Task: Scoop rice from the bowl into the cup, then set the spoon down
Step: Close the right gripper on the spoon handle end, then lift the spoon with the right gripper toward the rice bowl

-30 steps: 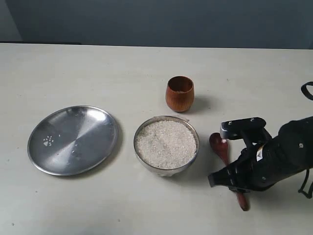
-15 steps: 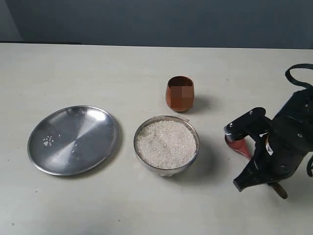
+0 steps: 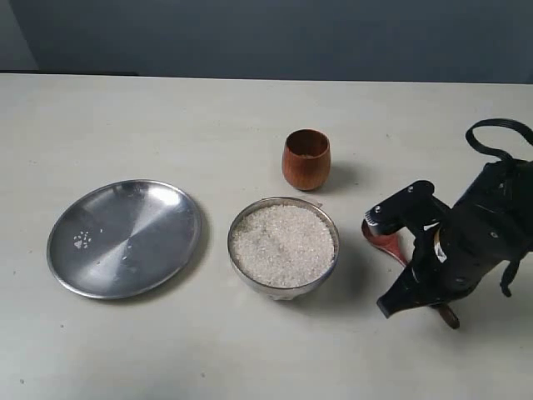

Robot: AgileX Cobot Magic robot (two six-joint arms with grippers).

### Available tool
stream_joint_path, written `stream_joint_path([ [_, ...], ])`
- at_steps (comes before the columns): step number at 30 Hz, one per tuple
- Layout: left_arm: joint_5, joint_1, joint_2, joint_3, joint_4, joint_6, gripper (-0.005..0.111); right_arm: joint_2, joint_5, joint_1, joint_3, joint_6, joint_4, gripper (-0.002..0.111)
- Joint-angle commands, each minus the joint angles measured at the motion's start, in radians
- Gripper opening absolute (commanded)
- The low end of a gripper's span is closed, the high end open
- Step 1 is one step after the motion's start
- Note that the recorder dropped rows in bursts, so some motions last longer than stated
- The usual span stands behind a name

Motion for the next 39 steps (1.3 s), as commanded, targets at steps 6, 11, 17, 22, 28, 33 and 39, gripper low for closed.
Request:
stream_joint_path([
  [6, -0.007, -0.007, -0.004, 0.004, 0.001, 0.0, 0.0, 0.004, 0.053, -0.001, -0.003, 0.003, -0.001, 0.039],
  [11, -0.007, -0.007, -0.004, 0.004, 0.001, 0.0, 0.0, 0.004, 0.087, -0.001, -0.003, 0.003, 0.029, 0.039],
  [17, -0.007, -0.007, -0.004, 0.004, 0.001, 0.0, 0.0, 0.006, 0.042, -0.001, 0.017, 0.003, 0.036, 0.039],
  [22, -0.007, -0.007, -0.004, 0.004, 0.001, 0.0, 0.0, 0.023, 0.003, -0.001, 0.027, 0.003, 0.092, 0.039],
  [28, -0.007, -0.007, -0.004, 0.004, 0.001, 0.0, 0.0, 0.028, -0.139, -0.001, 0.096, 0.028, 0.112, 0.039],
  [33, -0.007, -0.007, -0.004, 0.004, 0.001, 0.0, 0.0, 0.026, -0.332, -0.001, 0.183, 0.085, 0.112, 0.039],
  [39, -0.007, -0.007, -0.004, 0.004, 0.001, 0.0, 0.0, 0.026, -0.392, -0.001, 0.218, 0.092, 0.112, 0.039],
])
